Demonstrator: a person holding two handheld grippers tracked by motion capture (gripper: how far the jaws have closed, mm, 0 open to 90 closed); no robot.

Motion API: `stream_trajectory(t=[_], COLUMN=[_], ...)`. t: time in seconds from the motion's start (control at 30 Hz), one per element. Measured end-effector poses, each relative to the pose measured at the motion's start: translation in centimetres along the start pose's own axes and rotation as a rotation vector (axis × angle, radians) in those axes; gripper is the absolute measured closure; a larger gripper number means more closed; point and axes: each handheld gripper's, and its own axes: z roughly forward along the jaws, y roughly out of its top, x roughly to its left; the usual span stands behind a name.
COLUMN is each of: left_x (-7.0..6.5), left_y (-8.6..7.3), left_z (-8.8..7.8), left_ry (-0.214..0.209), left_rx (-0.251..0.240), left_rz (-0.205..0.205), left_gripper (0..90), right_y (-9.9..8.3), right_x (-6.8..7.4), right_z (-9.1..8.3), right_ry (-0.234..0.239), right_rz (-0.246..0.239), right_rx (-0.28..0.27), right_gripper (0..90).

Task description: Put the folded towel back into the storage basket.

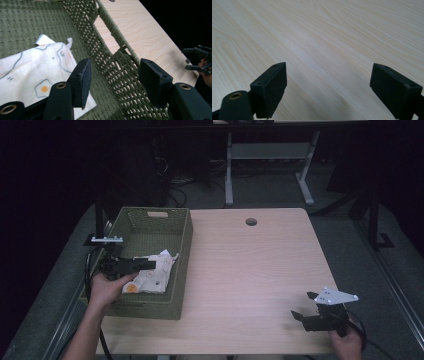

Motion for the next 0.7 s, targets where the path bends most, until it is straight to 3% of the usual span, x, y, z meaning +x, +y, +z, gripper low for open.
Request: stream_trajectory(t=[0.7], left_x=[-2.4], left_y=[0.8], left_z=[0.0], left_ry=[-0.032], left_rx=[-0.035], left_rz=[0.077], left_gripper=[44.1], right_y=[0.0], right_x=[-0.1], right_z=[-0.2], right_ry=[-0.005], right_rz=[0.000], right_rx=[-0.008], right_gripper=[13.5])
